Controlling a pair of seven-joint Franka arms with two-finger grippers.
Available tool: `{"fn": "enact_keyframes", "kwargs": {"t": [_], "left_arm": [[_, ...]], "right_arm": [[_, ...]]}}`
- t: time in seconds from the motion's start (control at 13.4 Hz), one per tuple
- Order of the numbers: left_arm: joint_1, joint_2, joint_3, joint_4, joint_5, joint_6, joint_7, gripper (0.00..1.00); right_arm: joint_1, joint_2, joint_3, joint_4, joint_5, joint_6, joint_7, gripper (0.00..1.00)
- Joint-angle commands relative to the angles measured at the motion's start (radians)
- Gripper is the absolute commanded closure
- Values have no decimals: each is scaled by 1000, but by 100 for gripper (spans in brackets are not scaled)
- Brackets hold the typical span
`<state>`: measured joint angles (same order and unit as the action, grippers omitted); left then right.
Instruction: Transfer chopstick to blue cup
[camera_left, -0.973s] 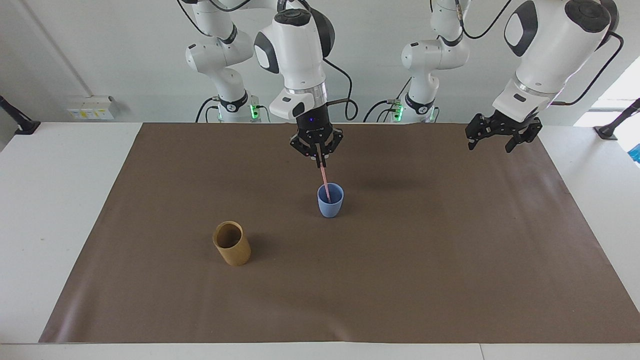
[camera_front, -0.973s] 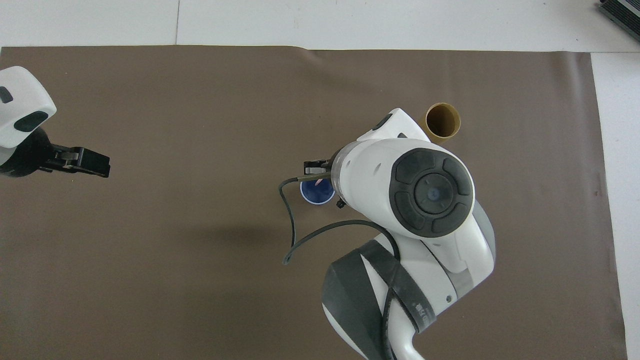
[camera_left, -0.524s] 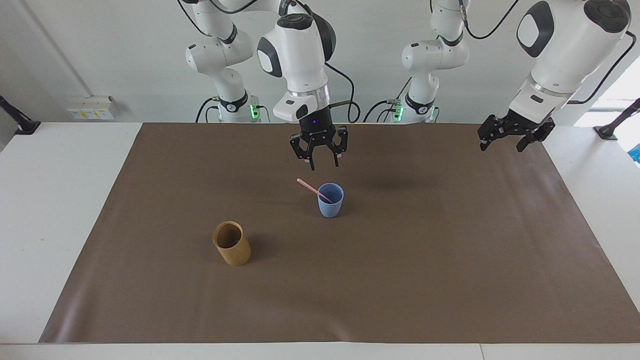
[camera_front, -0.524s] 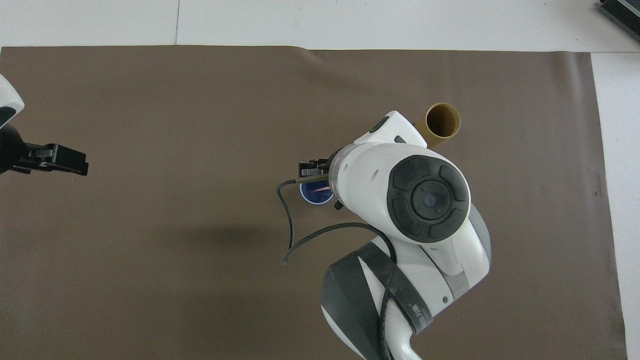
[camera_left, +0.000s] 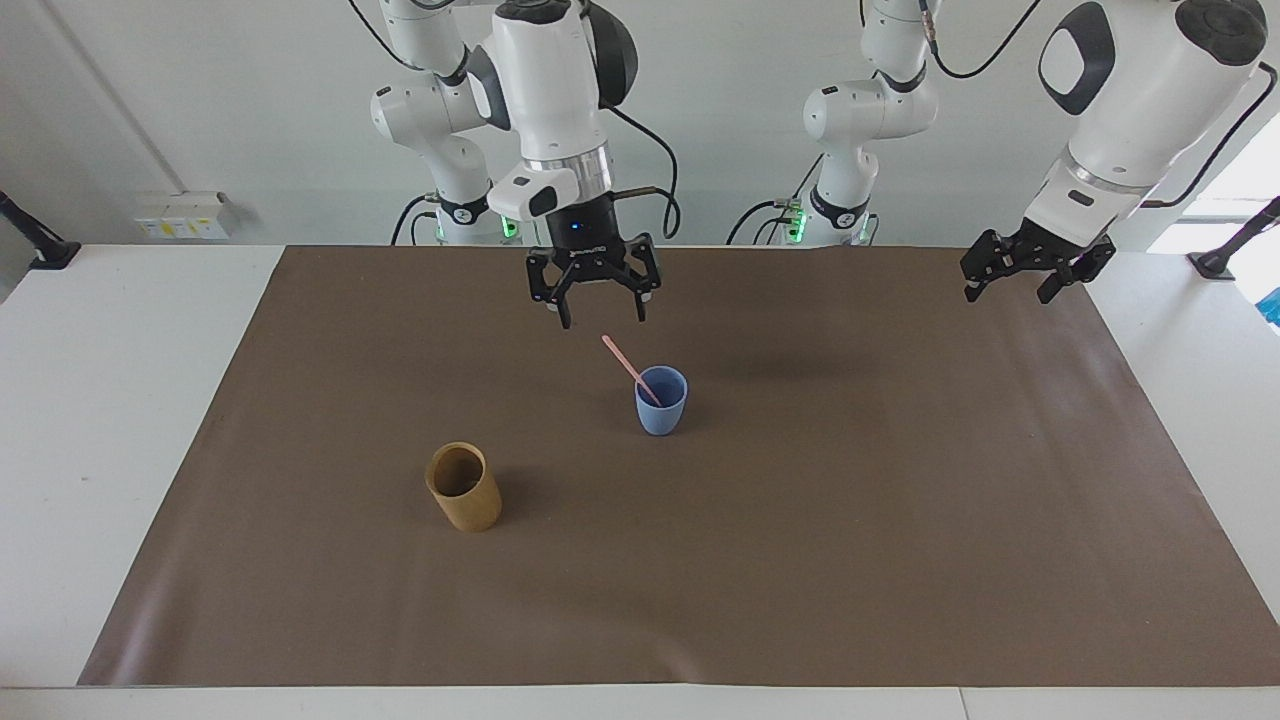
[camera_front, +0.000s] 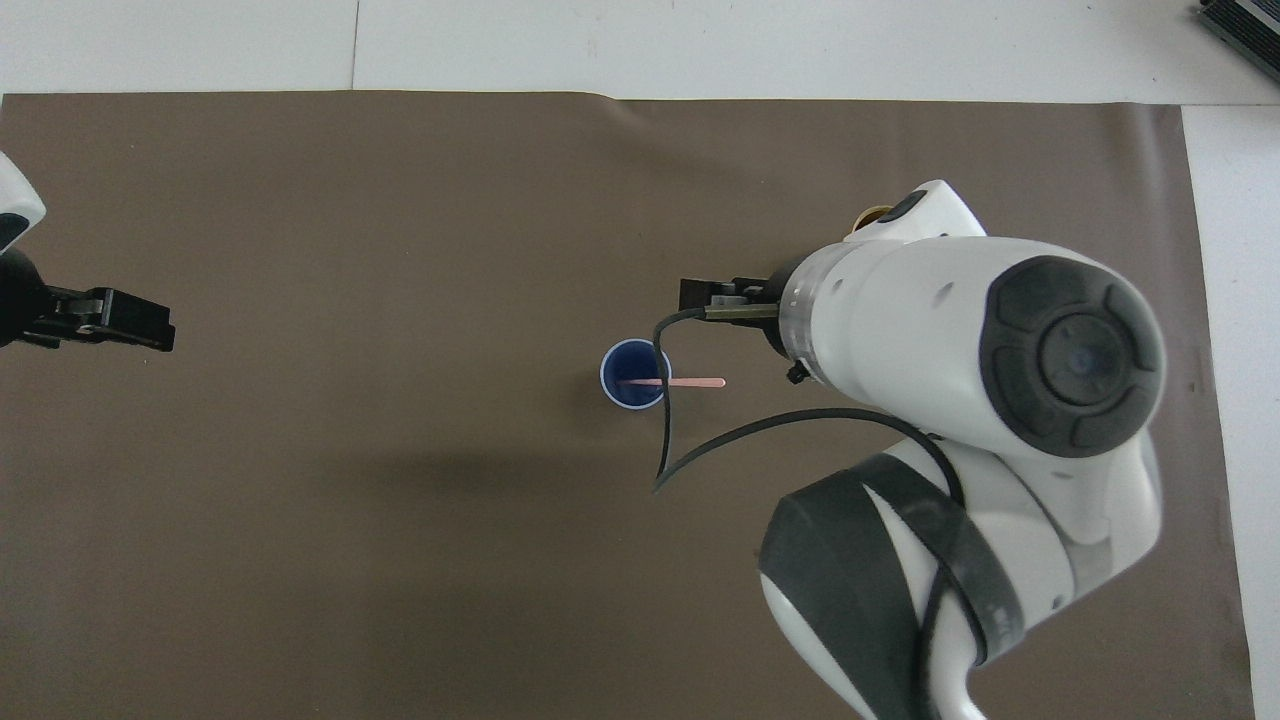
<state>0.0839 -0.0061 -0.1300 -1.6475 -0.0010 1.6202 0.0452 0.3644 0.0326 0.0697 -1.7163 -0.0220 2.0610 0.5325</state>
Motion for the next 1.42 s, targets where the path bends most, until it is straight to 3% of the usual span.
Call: {"fn": "enact_keyframes", "kwargs": {"t": [0.0,0.37,0.6,0.82,1.12,1.35], "left_arm": [[10,-3,-6,12,1,-20,10,0],[11,-3,-6,12,1,-20,10,0],[11,-3,-6,12,1,-20,10,0],[11,-3,-6,12,1,-20,10,0],[11,-3,-6,12,1,-20,10,0],[11,-3,-6,12,1,-20,10,0]], "right_arm": [[-114,-83,7,-22,-7,-134,-101,0],[-314,-89,5,65,-7,-321,-273,0],[-341,-31,2,196,-31,-464,-281,0],[-363,6,2,256,-61,-540,-327,0],[-398,-11,2,222,-36,-555,-353,0],[-397,-72,2,127,-33,-555,-350,0]]}}
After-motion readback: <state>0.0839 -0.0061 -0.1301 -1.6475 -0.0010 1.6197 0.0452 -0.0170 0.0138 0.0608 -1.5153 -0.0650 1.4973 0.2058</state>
